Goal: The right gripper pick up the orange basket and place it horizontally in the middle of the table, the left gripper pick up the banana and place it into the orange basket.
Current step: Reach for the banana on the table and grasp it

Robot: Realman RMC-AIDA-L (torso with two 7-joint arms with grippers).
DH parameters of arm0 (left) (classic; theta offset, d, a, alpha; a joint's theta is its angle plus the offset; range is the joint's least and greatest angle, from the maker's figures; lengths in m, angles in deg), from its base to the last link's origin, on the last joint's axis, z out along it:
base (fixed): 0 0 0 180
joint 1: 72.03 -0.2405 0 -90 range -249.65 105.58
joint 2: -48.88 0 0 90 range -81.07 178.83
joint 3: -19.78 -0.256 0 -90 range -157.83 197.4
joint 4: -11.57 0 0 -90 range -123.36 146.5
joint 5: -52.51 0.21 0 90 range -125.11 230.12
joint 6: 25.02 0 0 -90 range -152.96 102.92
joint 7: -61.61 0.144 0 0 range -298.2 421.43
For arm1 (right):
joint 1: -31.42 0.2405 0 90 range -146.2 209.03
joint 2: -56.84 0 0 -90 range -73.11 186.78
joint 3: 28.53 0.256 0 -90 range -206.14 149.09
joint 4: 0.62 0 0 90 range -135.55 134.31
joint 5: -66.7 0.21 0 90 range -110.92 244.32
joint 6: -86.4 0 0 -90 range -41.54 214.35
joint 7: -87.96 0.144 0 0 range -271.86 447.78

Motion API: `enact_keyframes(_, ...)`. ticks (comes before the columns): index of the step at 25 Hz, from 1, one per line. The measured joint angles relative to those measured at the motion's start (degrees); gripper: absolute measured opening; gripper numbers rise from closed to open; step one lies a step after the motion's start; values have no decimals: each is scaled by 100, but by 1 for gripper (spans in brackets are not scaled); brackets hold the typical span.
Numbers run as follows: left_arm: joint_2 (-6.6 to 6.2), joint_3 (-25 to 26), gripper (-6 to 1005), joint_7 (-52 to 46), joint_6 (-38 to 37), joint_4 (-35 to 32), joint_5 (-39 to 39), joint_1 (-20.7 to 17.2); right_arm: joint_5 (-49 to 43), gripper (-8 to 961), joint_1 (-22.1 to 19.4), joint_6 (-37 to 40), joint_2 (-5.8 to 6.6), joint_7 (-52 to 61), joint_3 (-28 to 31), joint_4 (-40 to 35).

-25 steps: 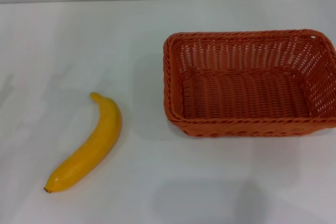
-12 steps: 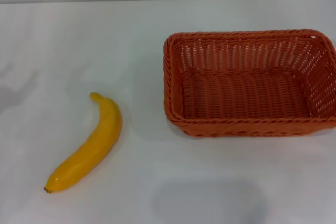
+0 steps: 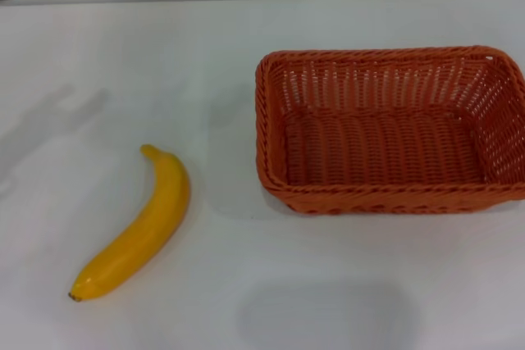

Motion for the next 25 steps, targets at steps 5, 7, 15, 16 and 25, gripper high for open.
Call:
enact_keyframes(5, -449, -21, 845, -1968, 796, 212, 1432, 974, 417, 441, -202, -141, 77, -411, 244, 326)
enact_keyframes(7, -596, -16, 845, -2350, 1156, 188, 1965, 1321, 624, 446, -264, -152, 41, -520, 282, 358)
enact_keyframes(15, -809, -678, 845, -2778, 2418, -100, 4570, 2775, 1111, 685, -308, -130, -290, -906, 295, 411)
enact_keyframes(16, -817, -869, 845, -2808, 2402, -177, 4672, 2873, 1160, 727, -312, -143, -292, -936, 291, 464)
enact_keyframes(25, -233, -1500, 845, -2805, 1920, -966, 5157, 3304, 1263, 874, -277, -148, -298, -1038, 262, 702)
